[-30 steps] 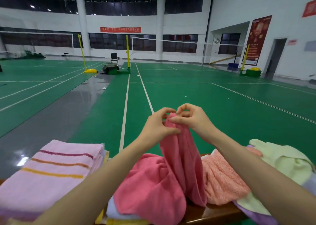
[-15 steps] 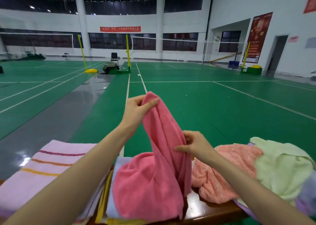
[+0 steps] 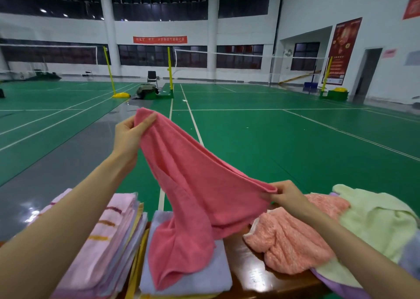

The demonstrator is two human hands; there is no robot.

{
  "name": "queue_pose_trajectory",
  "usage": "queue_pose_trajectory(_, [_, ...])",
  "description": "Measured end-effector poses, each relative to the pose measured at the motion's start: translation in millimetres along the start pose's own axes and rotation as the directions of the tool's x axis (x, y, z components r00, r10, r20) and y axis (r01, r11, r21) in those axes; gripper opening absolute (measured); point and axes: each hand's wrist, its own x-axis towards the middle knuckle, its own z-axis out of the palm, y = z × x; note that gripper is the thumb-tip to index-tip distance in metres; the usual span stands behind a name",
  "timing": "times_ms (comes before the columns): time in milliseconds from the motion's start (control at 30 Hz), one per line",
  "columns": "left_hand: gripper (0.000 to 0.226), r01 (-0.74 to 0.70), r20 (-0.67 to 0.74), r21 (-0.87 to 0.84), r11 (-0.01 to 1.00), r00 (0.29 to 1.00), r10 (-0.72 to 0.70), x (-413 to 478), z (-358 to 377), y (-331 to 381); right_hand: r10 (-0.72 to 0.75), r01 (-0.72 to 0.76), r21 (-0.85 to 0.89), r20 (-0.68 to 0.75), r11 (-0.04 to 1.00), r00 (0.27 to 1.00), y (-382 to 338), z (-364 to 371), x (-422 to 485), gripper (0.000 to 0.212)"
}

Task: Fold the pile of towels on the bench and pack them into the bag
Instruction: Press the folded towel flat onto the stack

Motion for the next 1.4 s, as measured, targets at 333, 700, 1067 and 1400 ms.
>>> queue_pose_trajectory(333, [0.012, -0.001, 0.047, 0.27, 0.963, 0.999, -0.012, 35.7, -28.7, 12.9, 0.031, 0.043, 0.273, -0.261, 0.961, 0.965, -76.0, -57.7, 59.2, 0.015])
queue_pose_trajectory(700, [0.018, -0.078, 0.018, 0.219, 0.973, 0.997, 0.076, 75.9, -13.3, 88.7, -0.046, 0.225, 0.411, -0.402, 0.883, 0.914, -161.9, -130.7, 75.7, 0.002])
queue_pose_trajectory(1067, [0.015, 0.04, 0.114, 0.23, 0.972, 0.991, -0.068, 52.3, -26.7, 80.9, 0.0, 0.113, 0.398, -0.274, 0.91, 0.962, -139.6, -125.8, 63.4, 0.008])
queue_pose_trajectory(1400, [0.007, -0.093, -0.025, 0.386, 0.918, 0.994, 0.111, 39.6, -9.0, 72.2, 0.03, 0.151, 0.391, -0.42, 0.908, 0.907, -142.6, -107.3, 64.6, 0.037])
